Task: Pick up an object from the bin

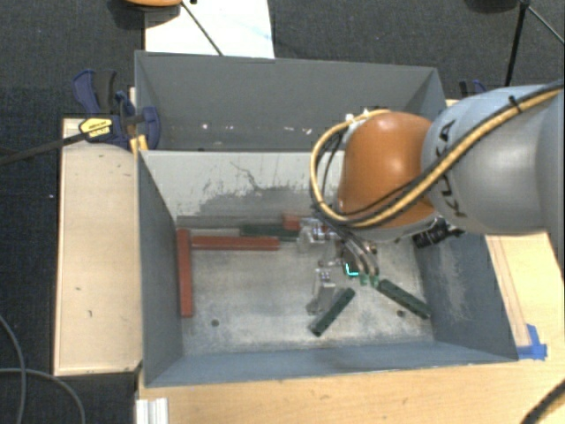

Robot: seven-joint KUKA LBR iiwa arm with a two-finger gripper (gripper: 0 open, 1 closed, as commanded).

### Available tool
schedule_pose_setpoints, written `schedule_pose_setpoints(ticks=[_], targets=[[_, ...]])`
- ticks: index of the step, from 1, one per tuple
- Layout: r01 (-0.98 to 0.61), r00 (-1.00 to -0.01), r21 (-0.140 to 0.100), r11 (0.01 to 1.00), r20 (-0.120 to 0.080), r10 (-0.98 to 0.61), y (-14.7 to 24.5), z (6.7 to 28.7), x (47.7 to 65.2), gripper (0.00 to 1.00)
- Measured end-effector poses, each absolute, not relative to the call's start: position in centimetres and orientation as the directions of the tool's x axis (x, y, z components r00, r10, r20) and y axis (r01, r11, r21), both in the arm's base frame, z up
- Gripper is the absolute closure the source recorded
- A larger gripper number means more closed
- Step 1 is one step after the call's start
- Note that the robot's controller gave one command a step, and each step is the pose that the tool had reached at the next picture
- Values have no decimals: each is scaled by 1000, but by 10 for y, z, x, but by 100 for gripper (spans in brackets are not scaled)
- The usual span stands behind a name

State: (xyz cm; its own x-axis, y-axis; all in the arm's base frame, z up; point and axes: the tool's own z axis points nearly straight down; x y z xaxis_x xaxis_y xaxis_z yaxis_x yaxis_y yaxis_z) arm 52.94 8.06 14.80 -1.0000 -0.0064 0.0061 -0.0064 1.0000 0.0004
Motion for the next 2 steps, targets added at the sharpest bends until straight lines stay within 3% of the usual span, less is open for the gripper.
schedule_pose_setpoints(ticks=[2], targets=[[-2,-1000,1,1000,-2,-2,80,152,531,0]])
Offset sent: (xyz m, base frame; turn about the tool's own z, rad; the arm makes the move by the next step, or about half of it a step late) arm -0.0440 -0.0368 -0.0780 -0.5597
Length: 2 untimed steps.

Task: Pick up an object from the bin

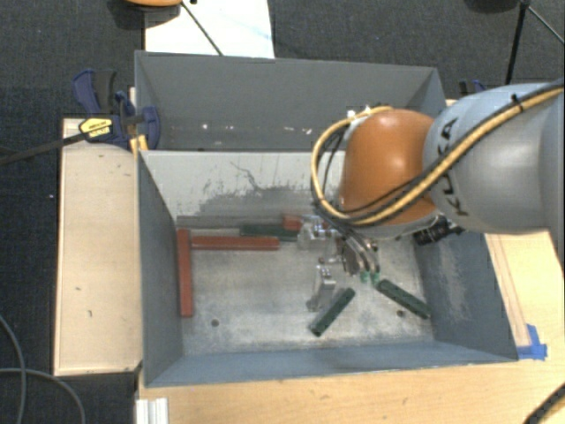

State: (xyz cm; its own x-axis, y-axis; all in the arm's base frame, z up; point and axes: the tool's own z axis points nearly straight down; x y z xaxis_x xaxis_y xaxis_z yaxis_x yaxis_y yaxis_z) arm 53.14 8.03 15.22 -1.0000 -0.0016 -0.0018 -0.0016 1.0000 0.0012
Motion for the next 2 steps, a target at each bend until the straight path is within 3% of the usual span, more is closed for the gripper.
schedule_pose_setpoints(ticks=[1,2], targets=[[-277,-961,0,961,-2,-277,70,149,504,0],[-426,-905,0,905,0,-426,50,133,496,0]])
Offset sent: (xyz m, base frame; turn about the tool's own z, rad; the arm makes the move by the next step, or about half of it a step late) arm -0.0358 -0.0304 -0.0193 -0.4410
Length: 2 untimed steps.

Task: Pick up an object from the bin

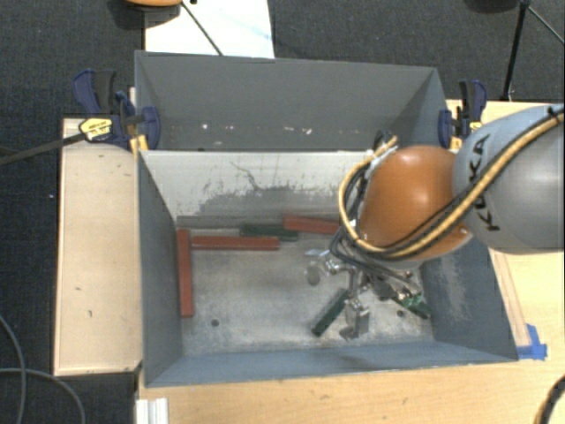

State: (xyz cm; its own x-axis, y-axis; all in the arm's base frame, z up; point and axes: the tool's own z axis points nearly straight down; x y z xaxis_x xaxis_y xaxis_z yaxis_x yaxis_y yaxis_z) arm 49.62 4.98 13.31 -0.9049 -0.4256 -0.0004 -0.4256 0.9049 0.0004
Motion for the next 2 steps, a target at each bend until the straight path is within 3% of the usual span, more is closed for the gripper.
schedule_pose_setpoints(ticks=[1,2], targets=[[-595,-804,-5,804,-11,-595,50,78,483,0],[-771,-637,-1,637,-5,-771,46,66,488,100]])
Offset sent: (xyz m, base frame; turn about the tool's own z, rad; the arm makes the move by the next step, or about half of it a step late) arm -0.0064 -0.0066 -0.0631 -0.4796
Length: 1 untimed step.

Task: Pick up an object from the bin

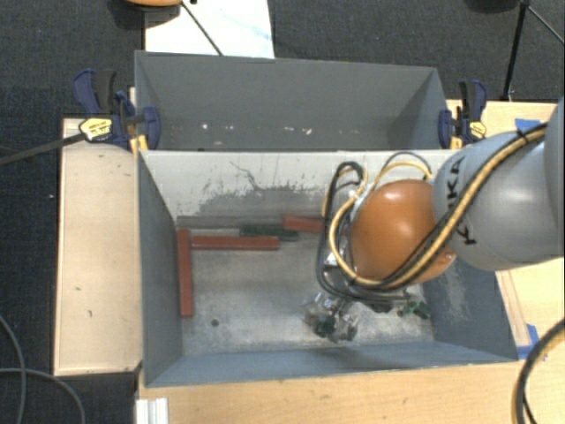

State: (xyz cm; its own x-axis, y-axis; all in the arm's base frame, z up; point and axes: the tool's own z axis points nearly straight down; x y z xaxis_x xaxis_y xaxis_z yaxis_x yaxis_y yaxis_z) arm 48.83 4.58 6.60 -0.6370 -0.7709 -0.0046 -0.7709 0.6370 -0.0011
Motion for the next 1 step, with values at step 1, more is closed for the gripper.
schedule_pose_setpoints(ticks=[1], targets=[[-792,-610,-1,610,-3,-792,45,69,489,100]])
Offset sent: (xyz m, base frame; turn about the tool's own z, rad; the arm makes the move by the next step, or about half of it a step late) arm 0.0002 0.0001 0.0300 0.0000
